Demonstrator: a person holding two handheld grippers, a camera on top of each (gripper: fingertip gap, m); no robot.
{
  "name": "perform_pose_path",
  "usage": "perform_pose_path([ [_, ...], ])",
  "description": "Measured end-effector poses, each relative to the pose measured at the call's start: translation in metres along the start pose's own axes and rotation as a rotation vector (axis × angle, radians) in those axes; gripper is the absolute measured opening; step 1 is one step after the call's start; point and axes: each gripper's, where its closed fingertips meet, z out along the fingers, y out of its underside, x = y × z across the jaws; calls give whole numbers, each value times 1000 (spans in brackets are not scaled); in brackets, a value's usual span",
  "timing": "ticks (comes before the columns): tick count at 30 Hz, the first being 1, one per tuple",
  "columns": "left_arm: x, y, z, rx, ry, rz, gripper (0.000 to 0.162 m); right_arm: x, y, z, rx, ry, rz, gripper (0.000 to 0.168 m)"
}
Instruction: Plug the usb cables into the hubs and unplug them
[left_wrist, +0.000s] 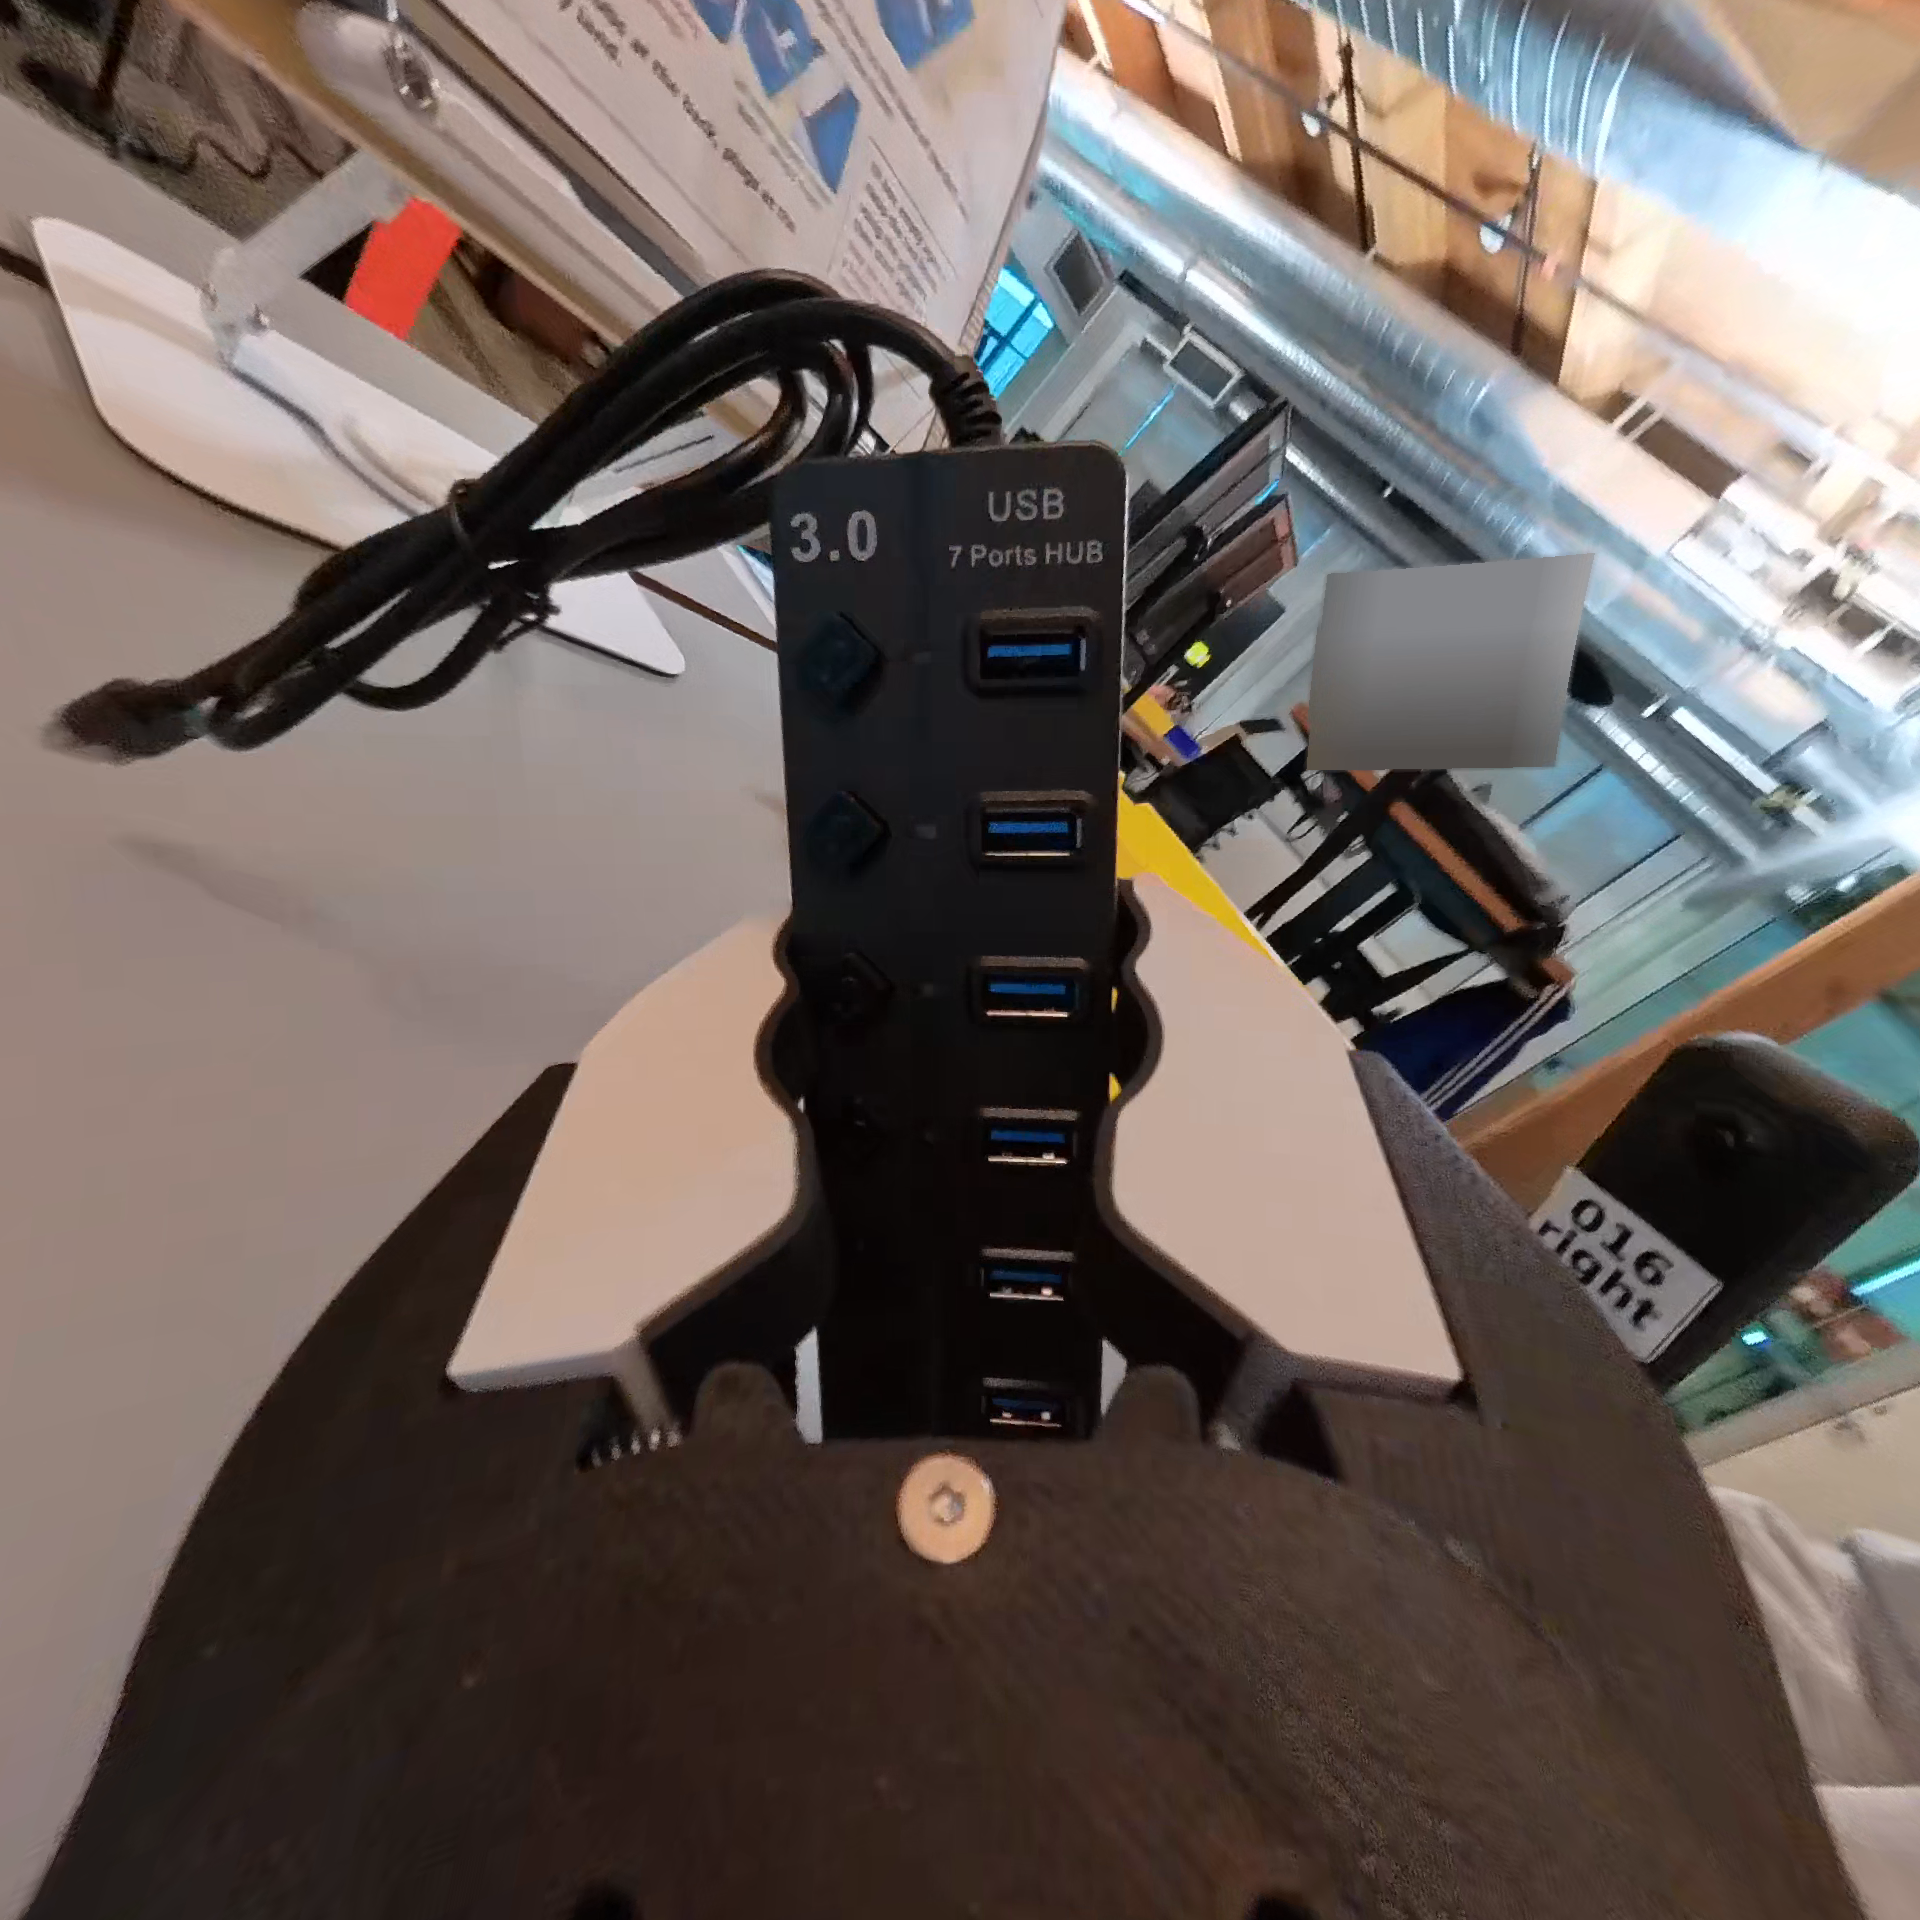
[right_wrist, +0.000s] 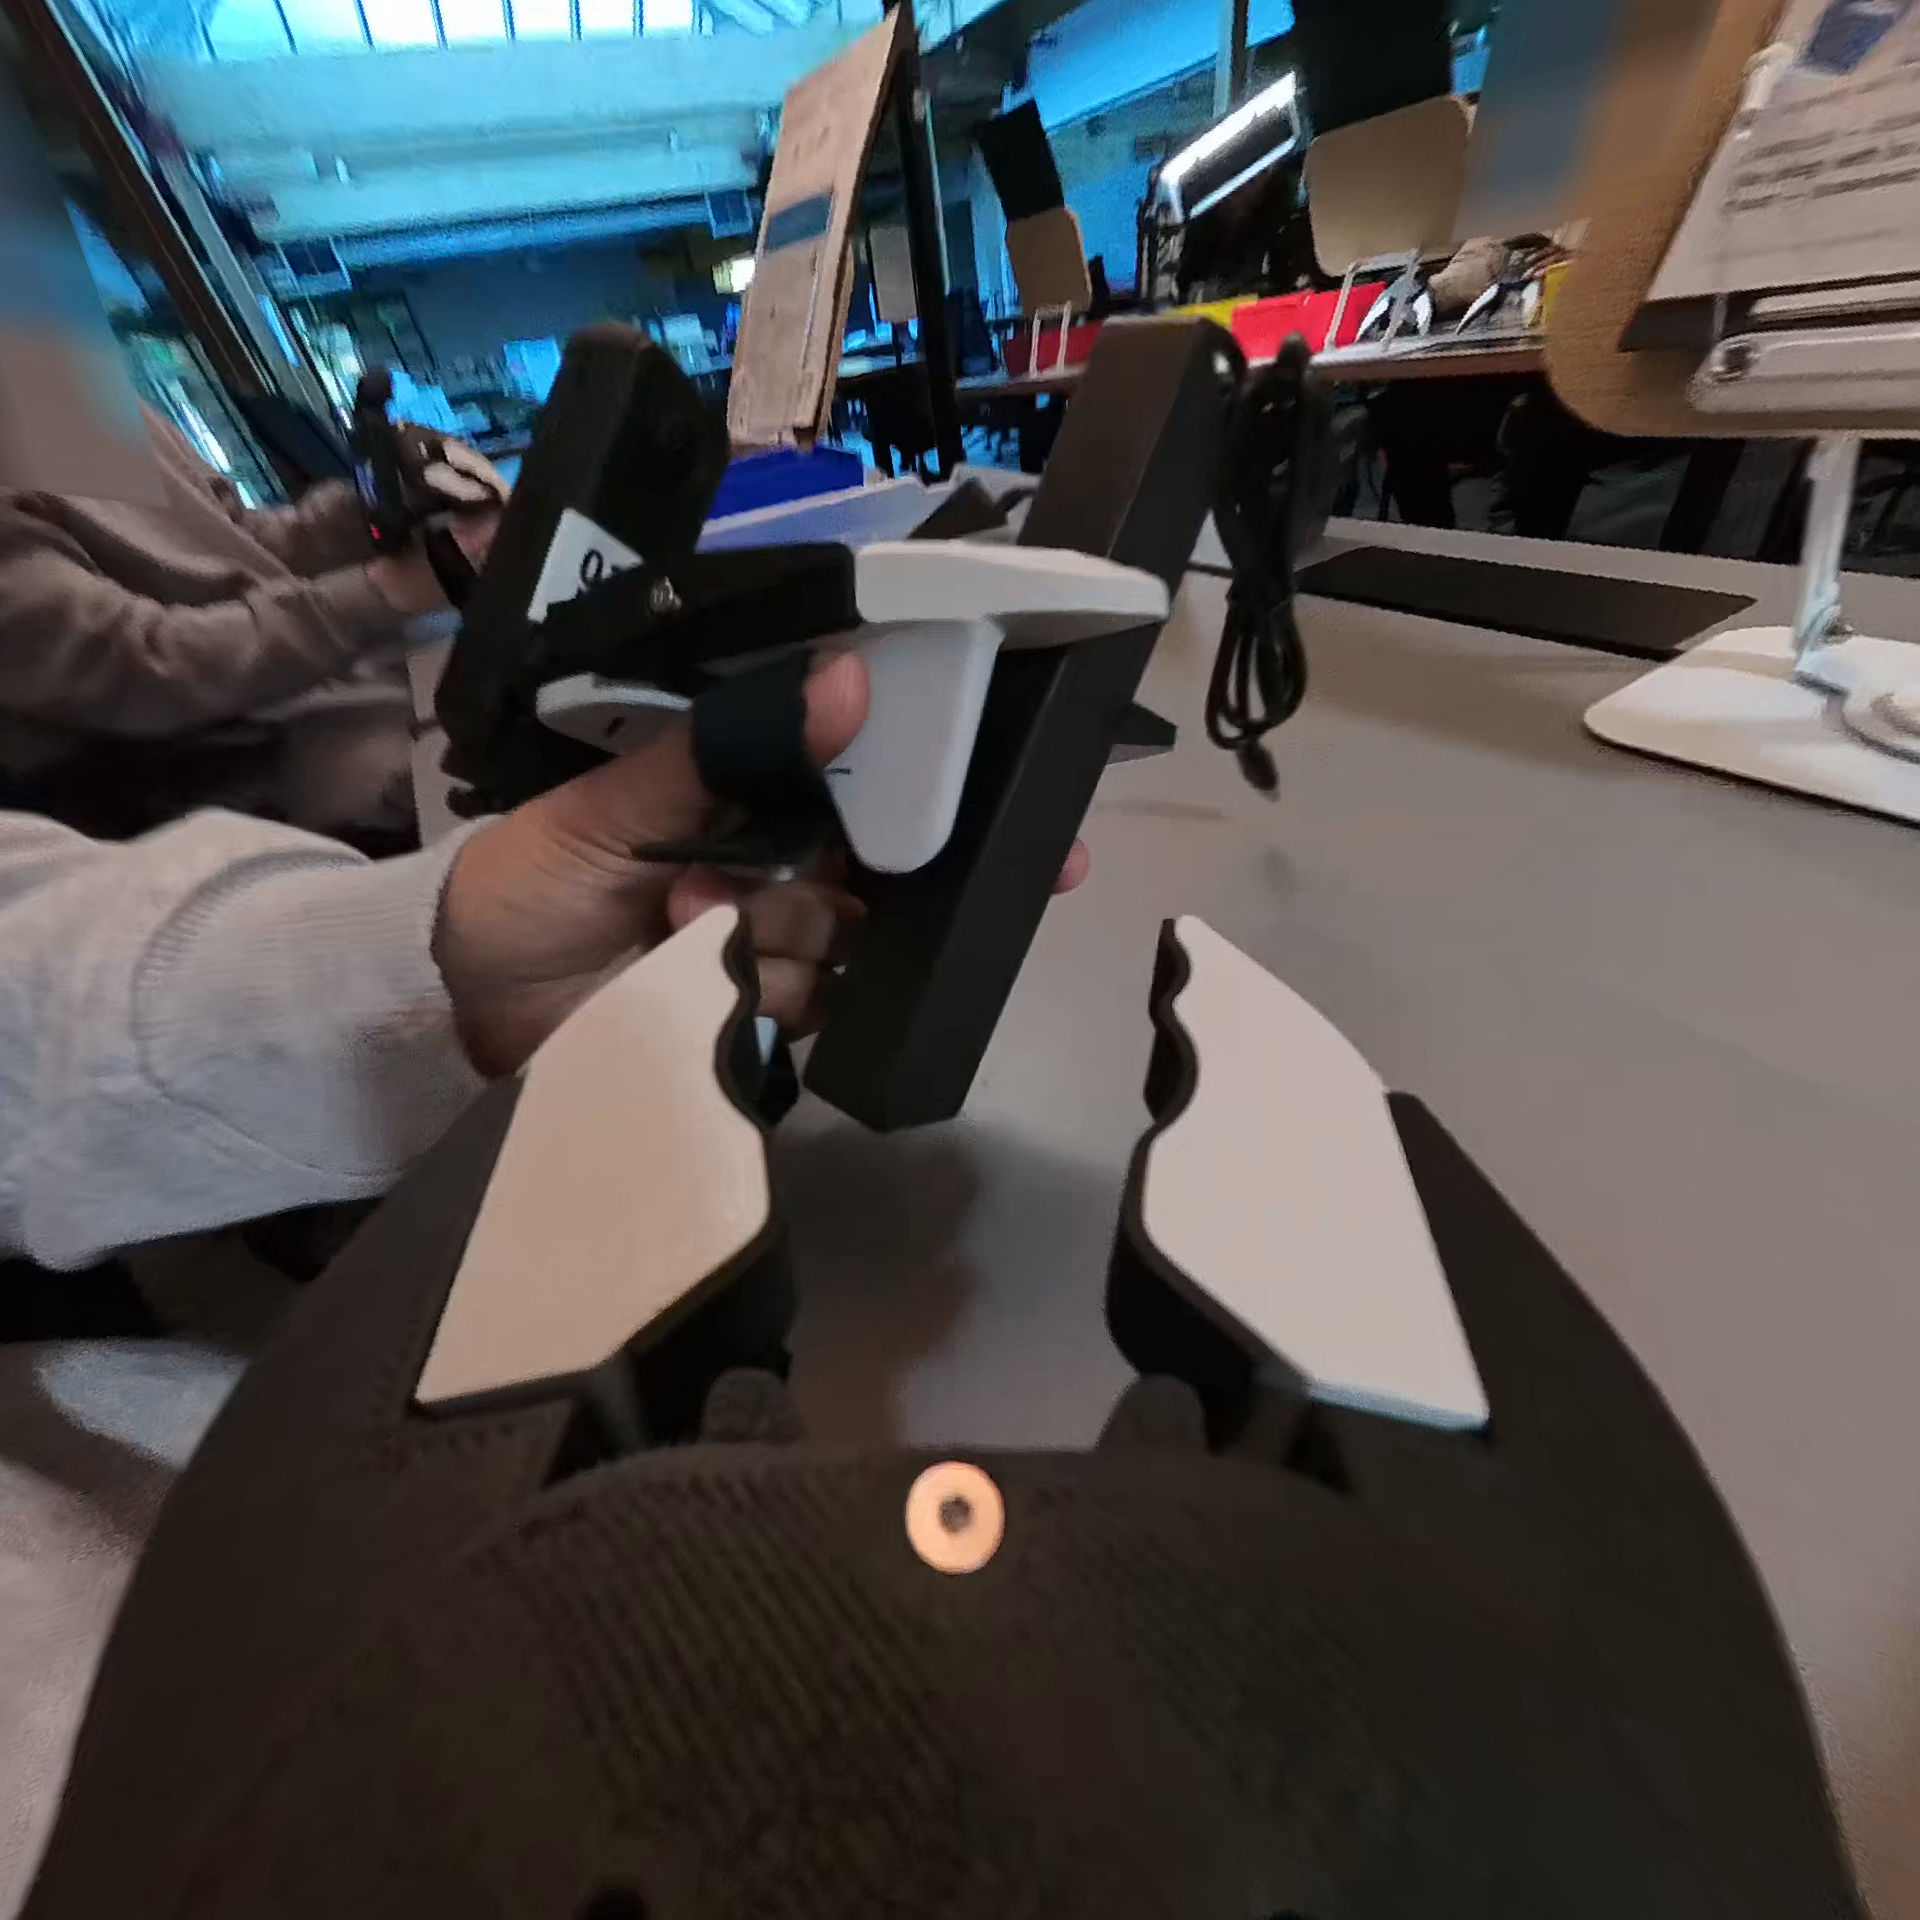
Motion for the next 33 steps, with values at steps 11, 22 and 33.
perform_pose_path([
  [11, 12, 35, 1, -75, 132, -63, 59, -2, 35, 4, -236, -55, -45, 31],
  [22, 16, 35, 2, -81, 249, -181, 57, 24, 21, -18, -151, -137, 348, 24],
  [33, 12, 29, -2, -39, 303, -272, 35, 26, 12, -21, -48, -323, 743, 23],
])
